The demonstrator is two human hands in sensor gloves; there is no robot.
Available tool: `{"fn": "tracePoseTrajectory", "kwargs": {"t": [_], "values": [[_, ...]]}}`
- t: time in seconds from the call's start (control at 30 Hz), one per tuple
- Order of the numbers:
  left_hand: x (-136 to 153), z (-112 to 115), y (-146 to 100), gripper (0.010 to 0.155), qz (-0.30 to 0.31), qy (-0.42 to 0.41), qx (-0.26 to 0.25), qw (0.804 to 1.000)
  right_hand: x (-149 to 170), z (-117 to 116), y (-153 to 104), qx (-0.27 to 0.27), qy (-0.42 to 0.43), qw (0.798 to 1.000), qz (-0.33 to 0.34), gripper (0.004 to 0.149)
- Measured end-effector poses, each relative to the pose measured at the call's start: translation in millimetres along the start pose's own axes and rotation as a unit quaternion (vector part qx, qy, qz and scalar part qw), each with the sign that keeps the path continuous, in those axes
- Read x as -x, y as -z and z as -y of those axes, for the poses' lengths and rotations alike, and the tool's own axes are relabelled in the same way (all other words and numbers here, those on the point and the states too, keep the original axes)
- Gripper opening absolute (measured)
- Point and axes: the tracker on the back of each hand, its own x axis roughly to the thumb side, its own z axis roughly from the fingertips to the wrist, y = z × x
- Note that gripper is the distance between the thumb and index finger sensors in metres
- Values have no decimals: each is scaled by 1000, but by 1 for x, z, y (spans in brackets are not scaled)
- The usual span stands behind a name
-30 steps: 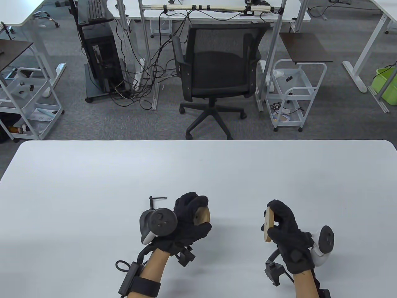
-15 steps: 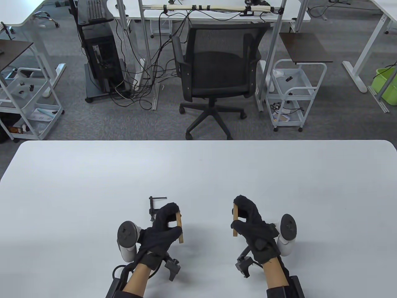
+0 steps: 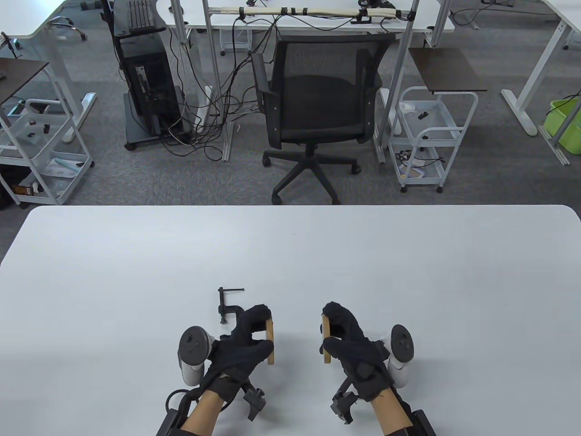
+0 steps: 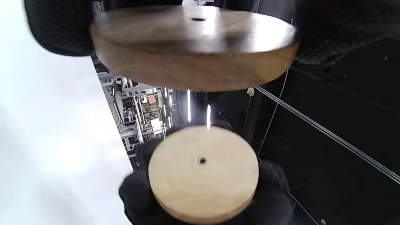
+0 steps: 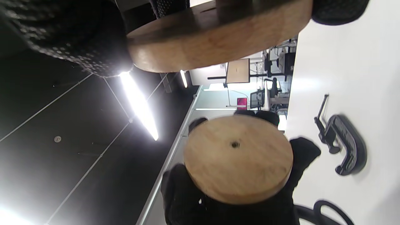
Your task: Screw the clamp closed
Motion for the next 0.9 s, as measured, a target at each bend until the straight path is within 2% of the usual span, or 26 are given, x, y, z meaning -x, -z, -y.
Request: {"fn": "tracePoseTrajectory", "kwargs": {"t": [0.33,0.43,0.6,0.67,0.73,0.9], "values": [[3,33,10,88,-8,6,55,998,21,-38,6,-23,46,998,-48,89],[4,32,9,87,-13,-5,41,999,26,-37,4,-5,80,995,-55,88],[-3,30,9,86,-3,21,20,1000,28,-40,4,-20,103,993,-60,84],[-4,30,10,87,-6,36,27,999,28,-40,4,-18,137,988,-71,81],[-3,31,10,89,-11,42,45,998,32,-40,3,-22,141,987,-79,81],[-8,36,11,94,2,65,47,997,34,-43,4,-44,146,985,-86,84]]}}
